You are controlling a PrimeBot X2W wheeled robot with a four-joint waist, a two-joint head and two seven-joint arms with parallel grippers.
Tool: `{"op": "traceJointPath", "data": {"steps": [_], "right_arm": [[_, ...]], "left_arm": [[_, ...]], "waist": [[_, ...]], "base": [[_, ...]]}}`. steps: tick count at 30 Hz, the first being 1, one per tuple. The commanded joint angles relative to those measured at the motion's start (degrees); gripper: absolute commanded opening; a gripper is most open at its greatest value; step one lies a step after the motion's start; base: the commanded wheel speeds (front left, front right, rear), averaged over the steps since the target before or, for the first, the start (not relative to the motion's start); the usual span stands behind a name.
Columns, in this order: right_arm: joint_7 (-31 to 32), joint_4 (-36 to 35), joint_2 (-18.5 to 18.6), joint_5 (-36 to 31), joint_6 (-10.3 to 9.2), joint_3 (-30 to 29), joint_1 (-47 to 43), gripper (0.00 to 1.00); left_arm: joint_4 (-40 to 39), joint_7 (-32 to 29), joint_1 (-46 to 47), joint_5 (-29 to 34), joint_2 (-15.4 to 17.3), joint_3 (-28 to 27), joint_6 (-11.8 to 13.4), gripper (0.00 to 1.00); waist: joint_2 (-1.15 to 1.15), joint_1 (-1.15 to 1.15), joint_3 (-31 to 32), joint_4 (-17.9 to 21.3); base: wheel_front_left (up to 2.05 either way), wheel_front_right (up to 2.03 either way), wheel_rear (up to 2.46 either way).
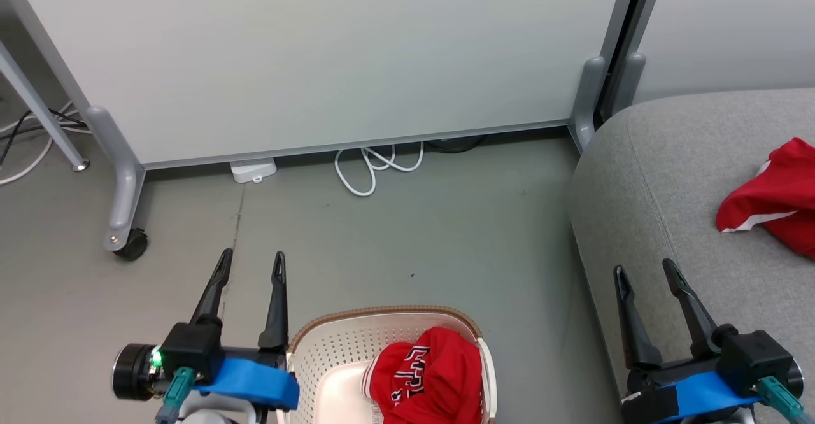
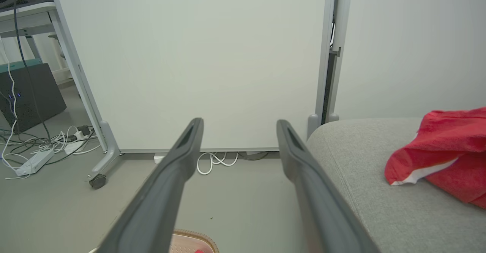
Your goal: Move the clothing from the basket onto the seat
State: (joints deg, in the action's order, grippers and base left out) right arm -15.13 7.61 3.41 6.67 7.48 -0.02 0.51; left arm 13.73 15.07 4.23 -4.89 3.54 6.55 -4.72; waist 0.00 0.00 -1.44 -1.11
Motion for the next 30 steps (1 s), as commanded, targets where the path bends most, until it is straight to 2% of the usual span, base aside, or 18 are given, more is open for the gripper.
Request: {"op": "traceJointPath", "data": {"steps": [1,8,14,22,30], "right_arm": [[-0.03,-0.04,-0.20,0.42,0.03,0.06,0.64,1.00],[-0.03,-0.80,0.67,0.80,0.03,0.07,2.69,1.00],[-0.02,-1.90,1.85,1.16,0.03,0.32,5.38,1.00],[-0.03,-3.39,3.36,2.07,0.03,0.28,10.36,1.00],[-0.03,-4.75,4.00,2.86,0.03,0.22,14.52,1.00]], "left_arm": [[0.60,0.14,1.34,0.35,0.04,0.30,-0.36,1.00],[6.44,0.14,7.54,1.16,0.84,3.50,-2.03,1.00],[12.65,0.14,14.60,1.18,1.88,8.30,-2.70,1.00],[24.99,0.14,24.72,-0.70,3.42,18.38,-2.83,1.00],[38.76,0.07,33.35,-4.27,3.57,27.16,-2.68,1.00]], "waist": [[0.00,0.00,-0.31,0.20],[0.00,0.00,-3.21,1.84],[0.00,0.00,-8.26,4.12],[0.00,0.00,-16.86,7.28],[0.00,0.00,-24.52,9.54]], "base": [[0.00,0.00,0.00],[0.00,0.00,0.00],[0.00,0.00,0.00],[0.00,0.00,0.00],[0.00,0.00,0.00]]}}
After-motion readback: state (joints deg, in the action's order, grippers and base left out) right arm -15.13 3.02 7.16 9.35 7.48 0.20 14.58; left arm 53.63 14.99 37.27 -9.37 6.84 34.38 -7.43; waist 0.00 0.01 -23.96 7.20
